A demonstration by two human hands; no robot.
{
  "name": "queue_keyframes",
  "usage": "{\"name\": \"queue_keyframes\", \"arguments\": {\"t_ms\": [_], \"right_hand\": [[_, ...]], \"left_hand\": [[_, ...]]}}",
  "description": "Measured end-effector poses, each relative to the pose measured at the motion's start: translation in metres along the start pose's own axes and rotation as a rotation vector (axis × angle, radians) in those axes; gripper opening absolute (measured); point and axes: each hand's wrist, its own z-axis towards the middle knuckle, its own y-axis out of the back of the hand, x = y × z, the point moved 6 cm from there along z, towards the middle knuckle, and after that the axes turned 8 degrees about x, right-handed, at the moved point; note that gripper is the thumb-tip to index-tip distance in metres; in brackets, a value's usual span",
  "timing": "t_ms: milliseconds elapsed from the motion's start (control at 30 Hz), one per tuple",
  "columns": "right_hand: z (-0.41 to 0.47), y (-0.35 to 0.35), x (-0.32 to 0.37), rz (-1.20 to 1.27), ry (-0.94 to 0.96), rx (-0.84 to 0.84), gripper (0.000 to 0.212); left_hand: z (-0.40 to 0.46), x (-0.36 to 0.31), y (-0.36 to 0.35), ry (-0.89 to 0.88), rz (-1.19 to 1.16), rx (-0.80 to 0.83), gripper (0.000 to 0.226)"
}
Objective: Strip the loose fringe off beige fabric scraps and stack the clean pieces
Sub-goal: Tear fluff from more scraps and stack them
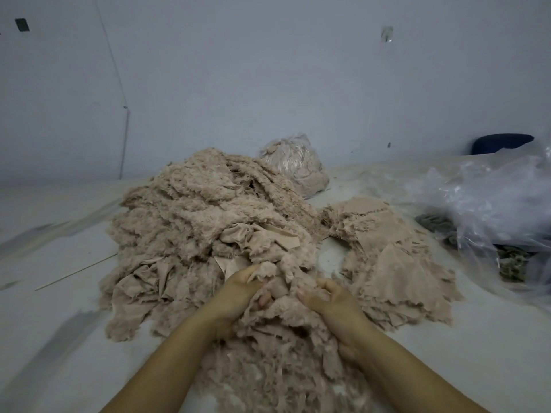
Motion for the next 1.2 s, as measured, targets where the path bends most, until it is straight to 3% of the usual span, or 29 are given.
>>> {"name": "queue_keyframes", "arguments": {"t_ms": [100, 167, 267, 367, 467, 567, 667, 800, 867, 933, 1100, 1200], "right_hand": [[-0.002, 0.006, 0.004, -0.073, 0.069, -0.083, 0.047], [-0.006, 0.008, 0.015, -0.145, 0.157, -0.14, 0.039], [-0.015, -0.004, 0.035, -0.476, 0.344, -0.185, 0.039], [-0.025, -0.035, 0.034, -0.822, 0.508, 0.002, 0.044], [-0.031, -0.039, 0.01, -0.93, 0.418, 0.194, 0.044], [-0.033, -0.017, 0.016, -0.713, 0.397, 0.031, 0.006], [-0.024, 0.0, 0.023, -0.484, 0.315, -0.13, 0.02], [-0.013, -0.011, 0.015, -0.257, 0.189, -0.037, 0.026], [-0.012, -0.006, 0.017, -0.224, 0.241, -0.087, 0.017], [-0.01, -0.001, 0.017, -0.176, 0.232, -0.089, 0.029], [-0.007, -0.011, 0.01, 0.012, 0.136, 0.078, 0.021], [-0.004, -0.018, 0.01, 0.113, 0.161, 0.107, 0.015]], "left_hand": [[0.003, -0.001, 0.006, 0.013, 0.027, -0.071, 0.021], [0.003, -0.003, 0.001, 0.032, 0.121, 0.011, 0.016], [0.0, -0.003, -0.015, 0.087, 0.001, 0.163, 0.043], [0.004, -0.006, -0.03, 0.095, -0.153, 0.214, 0.043], [0.013, -0.005, -0.015, 0.083, -0.323, -0.011, 0.018], [0.015, -0.001, -0.005, 0.118, -0.453, -0.079, 0.018], [0.011, 0.002, -0.013, 0.139, -0.443, -0.026, 0.017], [0.01, 0.006, -0.015, 0.106, -0.283, -0.018, 0.03], [0.01, 0.004, -0.006, 0.088, -0.054, -0.112, 0.022], [0.008, 0.005, 0.003, 0.061, 0.048, -0.195, 0.012], [0.01, 0.008, 0.008, 0.032, -0.16, -0.301, 0.026], [0.008, 0.008, -0.004, 0.113, -0.213, -0.189, 0.053]]}}
